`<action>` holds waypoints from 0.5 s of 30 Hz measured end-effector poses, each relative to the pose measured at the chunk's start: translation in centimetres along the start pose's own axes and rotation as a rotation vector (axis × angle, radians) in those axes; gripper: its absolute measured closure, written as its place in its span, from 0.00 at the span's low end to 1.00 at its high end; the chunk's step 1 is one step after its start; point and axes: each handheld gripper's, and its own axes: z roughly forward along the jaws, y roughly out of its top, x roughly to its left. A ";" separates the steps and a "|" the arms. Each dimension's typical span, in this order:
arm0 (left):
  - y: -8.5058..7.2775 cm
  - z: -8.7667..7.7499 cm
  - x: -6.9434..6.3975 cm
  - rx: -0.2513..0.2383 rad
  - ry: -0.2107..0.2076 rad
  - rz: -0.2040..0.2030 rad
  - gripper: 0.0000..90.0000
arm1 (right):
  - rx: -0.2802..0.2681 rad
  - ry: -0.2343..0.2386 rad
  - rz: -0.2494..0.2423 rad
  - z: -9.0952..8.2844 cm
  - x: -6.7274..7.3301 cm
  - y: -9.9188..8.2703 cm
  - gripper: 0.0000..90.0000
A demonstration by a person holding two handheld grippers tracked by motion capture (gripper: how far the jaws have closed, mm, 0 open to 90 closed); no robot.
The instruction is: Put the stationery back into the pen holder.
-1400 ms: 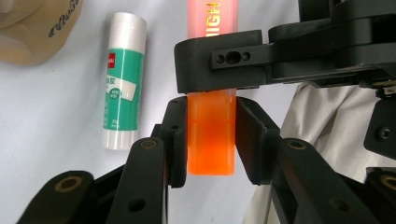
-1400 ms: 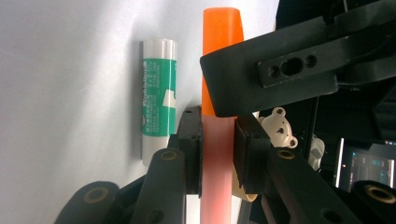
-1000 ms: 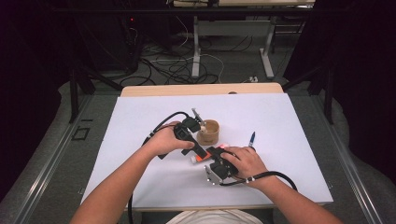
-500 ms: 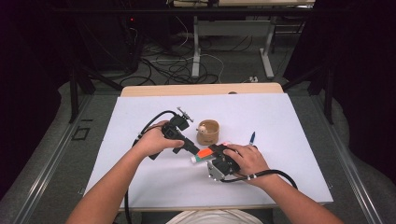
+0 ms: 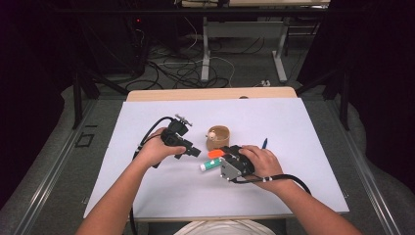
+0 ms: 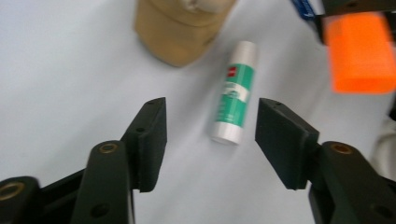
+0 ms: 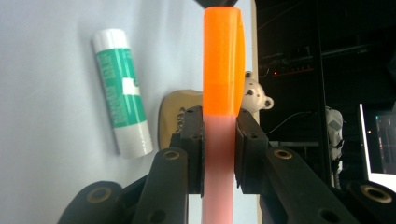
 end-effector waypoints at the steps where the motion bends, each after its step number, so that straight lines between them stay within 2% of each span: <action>1: -0.1 -0.1 0.2 -0.013 0.019 0.009 0.46 | -0.004 -0.006 0.012 0.0 -0.2 0.0 0.85; 2: -0.2 -0.2 0.4 -0.022 0.036 0.009 0.47 | -0.016 -0.003 0.021 0.1 -0.4 -0.1 0.85; 3: -0.3 -0.2 0.5 -0.039 0.048 0.005 0.46 | -0.018 -0.004 0.057 0.1 -0.4 -0.2 0.85; 5: -0.4 -0.2 0.6 -0.063 0.079 0.017 0.44 | -0.032 -0.001 0.060 0.2 -0.8 -0.3 0.85; 6: -0.5 -0.2 0.6 -0.066 0.096 0.019 0.44 | -0.024 -0.001 0.090 0.1 -0.9 -0.3 0.85; 9: -0.6 -0.3 0.6 -0.100 0.131 0.027 0.41 | -0.044 0.012 0.129 0.2 -1.5 -0.5 0.85; 10: -0.6 -0.3 0.6 -0.113 0.138 0.029 0.40 | -0.039 0.008 0.153 0.2 -1.7 -0.5 0.85; 15: -0.9 -0.1 0.7 -0.174 0.160 0.035 0.38 | -0.086 0.014 0.269 0.6 -3.0 -1.1 0.85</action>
